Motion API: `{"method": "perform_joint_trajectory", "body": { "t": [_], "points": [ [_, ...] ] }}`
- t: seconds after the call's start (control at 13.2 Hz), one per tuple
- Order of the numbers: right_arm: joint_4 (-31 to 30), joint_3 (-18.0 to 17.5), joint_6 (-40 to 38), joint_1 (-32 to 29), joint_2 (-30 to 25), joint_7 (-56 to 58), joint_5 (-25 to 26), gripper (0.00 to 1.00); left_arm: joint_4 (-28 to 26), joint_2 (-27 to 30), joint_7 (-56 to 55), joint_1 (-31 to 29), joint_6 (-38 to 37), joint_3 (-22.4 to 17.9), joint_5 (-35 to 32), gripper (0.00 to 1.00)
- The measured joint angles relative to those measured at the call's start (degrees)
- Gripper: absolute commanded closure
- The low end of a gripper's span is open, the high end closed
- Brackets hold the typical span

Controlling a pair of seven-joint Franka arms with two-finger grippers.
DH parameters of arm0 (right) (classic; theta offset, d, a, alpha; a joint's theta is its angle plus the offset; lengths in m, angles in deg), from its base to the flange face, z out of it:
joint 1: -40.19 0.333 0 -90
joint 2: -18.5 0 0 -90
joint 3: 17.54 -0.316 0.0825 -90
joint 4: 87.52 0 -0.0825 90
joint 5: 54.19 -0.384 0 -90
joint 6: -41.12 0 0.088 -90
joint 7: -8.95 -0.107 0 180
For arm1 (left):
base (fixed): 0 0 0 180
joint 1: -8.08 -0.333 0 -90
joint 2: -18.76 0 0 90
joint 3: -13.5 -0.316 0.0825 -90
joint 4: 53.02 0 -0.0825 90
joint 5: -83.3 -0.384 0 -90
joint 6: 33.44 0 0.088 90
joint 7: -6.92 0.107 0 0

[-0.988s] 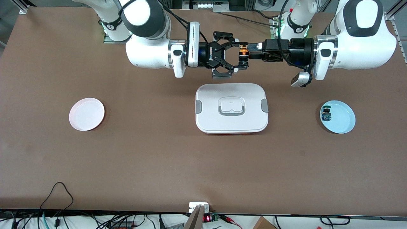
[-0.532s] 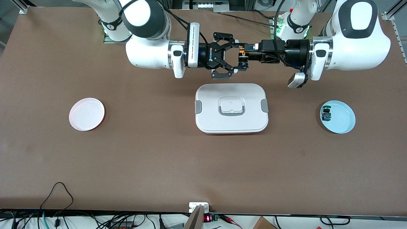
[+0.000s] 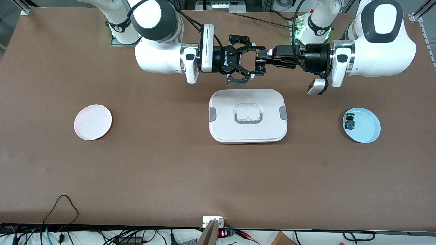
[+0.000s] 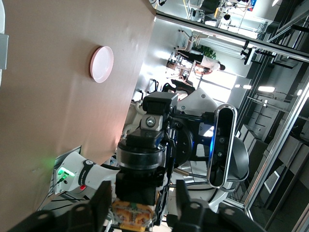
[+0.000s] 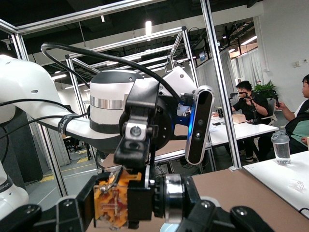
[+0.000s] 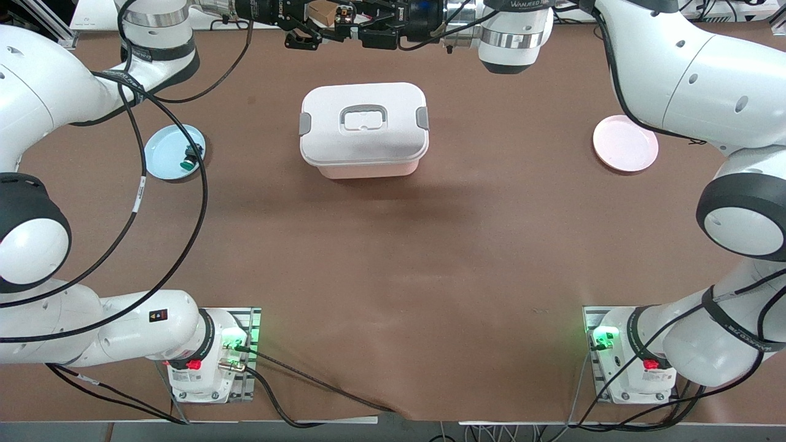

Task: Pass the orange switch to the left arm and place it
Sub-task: 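Grasp the orange switch with the left gripper beside the right gripper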

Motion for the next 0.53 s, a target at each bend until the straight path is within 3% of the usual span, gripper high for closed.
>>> {"method": "perform_joint_trajectory", "body": {
  "t": [0.08, 0.23, 0.3, 0.46, 0.53],
  "points": [
    [0.0, 0.1, 0.0, 0.0, -0.1, 0.0, -0.1, 0.99, -0.2, 0.0, 0.4, -0.1, 0.0, 0.0, 0.0, 1.0],
    [0.0, 0.1, 0.0, 0.0, 0.0, 0.0, -0.3, 0.99, -0.2, -0.2, 1.2, -0.1, 0.0, 0.0, 0.0, 1.0],
    [0.0, 0.1, 0.0, 0.0, 0.0, 0.0, -0.3, 0.93, -0.2, -0.3, 1.5, -0.1, 0.0, 0.0, 0.1, 1.0],
    [0.0, 0.1, 0.1, 0.0, 0.1, 0.1, -0.3, 0.04, -0.2, -0.5, 2.0, -0.1, 0.0, 0.0, 0.1, 1.0],
    [0.0, 0.1, 0.2, 0.0, 0.2, 0.1, -0.3, 0.0, -0.2, -0.6, 2.1, -0.1, 0.0, 0.0, 0.1, 1.0]
  ]
}}
